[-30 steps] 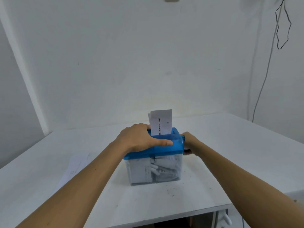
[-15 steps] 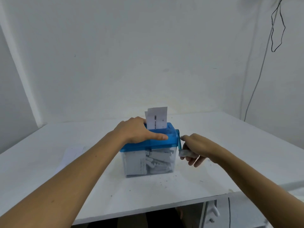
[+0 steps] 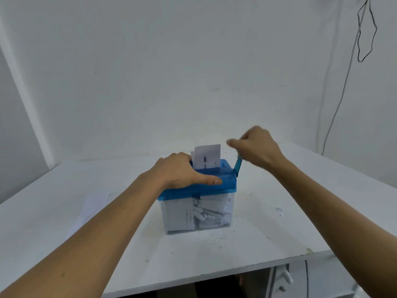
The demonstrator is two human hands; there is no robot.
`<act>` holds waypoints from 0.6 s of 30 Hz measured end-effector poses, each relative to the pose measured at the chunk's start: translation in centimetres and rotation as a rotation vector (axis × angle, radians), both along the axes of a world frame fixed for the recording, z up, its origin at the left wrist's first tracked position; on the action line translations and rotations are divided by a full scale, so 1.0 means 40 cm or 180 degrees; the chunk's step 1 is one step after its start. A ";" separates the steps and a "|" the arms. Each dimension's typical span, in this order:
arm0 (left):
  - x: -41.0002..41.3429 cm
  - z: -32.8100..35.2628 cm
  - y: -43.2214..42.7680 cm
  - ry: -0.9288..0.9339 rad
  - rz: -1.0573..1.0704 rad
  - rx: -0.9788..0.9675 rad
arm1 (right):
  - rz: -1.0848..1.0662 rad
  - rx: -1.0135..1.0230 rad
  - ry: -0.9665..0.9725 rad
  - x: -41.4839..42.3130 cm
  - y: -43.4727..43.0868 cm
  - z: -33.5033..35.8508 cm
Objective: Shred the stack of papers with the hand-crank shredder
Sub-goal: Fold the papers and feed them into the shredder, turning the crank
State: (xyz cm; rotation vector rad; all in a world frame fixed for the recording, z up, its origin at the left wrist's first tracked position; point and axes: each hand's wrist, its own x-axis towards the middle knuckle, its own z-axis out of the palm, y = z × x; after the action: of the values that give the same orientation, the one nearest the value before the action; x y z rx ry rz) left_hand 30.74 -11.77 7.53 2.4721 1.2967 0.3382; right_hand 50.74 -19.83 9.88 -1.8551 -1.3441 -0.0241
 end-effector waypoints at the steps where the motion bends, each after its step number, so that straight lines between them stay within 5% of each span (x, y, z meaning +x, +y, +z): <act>1: 0.000 -0.001 0.000 0.0000 -0.0014 0.0007 | -0.0091 0.0133 -0.0196 0.000 0.019 0.010; 7: -0.004 0.000 -0.004 -0.0096 -0.0108 0.0036 | -0.0183 0.0301 -0.0254 0.016 0.144 -0.017; 18: -0.006 -0.009 -0.020 -0.0164 -0.0131 0.0325 | -0.0393 -0.0663 0.0371 0.034 0.185 -0.145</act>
State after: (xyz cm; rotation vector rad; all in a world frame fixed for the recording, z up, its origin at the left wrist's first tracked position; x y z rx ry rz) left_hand 30.50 -12.55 7.17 2.5525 1.2350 0.4655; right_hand 52.09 -12.44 4.08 -2.0784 -1.1875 0.1632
